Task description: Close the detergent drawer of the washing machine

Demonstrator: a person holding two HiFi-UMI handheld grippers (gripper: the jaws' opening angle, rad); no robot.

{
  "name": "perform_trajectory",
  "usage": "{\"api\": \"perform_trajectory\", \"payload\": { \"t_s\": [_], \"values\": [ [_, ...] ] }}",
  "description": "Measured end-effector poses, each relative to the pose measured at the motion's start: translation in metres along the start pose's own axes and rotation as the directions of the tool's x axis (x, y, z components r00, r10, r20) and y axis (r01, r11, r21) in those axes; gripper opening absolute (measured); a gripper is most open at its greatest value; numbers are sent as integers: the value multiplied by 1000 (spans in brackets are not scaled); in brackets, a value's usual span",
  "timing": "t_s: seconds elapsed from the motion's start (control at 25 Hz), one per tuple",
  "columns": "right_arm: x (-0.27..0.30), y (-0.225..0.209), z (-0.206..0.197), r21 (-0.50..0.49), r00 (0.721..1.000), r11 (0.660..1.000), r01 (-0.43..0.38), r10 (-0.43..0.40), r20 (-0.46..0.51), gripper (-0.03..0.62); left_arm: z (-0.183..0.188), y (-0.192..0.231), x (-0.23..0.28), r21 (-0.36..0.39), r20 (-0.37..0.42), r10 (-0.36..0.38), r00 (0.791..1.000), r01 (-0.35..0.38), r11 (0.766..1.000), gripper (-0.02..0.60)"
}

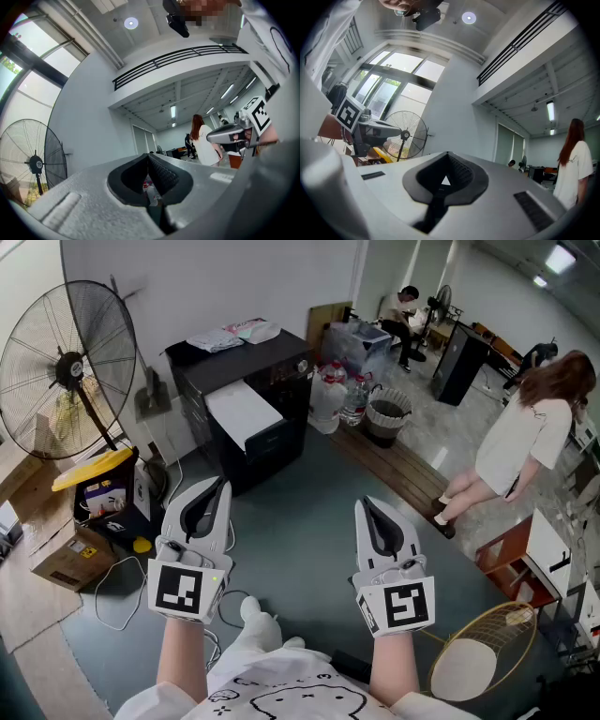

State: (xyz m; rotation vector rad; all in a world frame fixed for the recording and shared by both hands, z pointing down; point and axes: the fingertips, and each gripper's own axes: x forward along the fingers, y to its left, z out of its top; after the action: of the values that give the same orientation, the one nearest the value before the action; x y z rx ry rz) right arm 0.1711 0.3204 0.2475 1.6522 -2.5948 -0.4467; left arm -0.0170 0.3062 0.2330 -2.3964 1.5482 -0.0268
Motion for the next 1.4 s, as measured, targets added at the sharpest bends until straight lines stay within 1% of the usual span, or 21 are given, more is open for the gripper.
{"api": "perform_trajectory", "payload": {
  "t_s": [0.36,0.44,0.56,0.6,0.68,0.8,0.84,1.04,1.24,1.4],
  "values": [
    [14,0,-11,-2,1000,1000,-16,16,-20,-2,-7,3,14,9,-9,-2,1000,2,1000,17],
    [21,2,-14,23,999,999,-23,24,-22,-2,-11,8,17,3,-13,3,1000,-3,1000,17],
    [34,7,-20,97,998,994,-49,52,-24,0,-19,20,20,-17,-15,18,1000,-18,1000,17],
    [39,9,-23,114,998,992,-60,63,-30,8,-21,24,22,-22,-15,22,1000,-23,1000,17],
    [50,13,-26,142,995,987,-82,88,-38,107,-24,32,25,-24,-13,30,999,-30,999,17],
    [68,15,-29,163,994,982,-98,106,-41,214,-28,45,37,-29,-14,36,999,-37,999,17],
    [74,14,-32,170,993,980,-98,108,-46,232,-30,50,41,-33,-13,41,999,-42,999,17],
    [111,12,-48,209,991,973,-95,112,-73,236,-39,79,65,-33,8,58,998,-58,998,17],
    [153,6,-71,287,989,956,-64,99,-106,236,-54,109,93,-48,-4,59,998,-59,997,17],
    [187,4,-88,313,987,948,-63,106,-123,236,-70,130,118,-63,-10,58,998,-58,996,17]
  ]
}}
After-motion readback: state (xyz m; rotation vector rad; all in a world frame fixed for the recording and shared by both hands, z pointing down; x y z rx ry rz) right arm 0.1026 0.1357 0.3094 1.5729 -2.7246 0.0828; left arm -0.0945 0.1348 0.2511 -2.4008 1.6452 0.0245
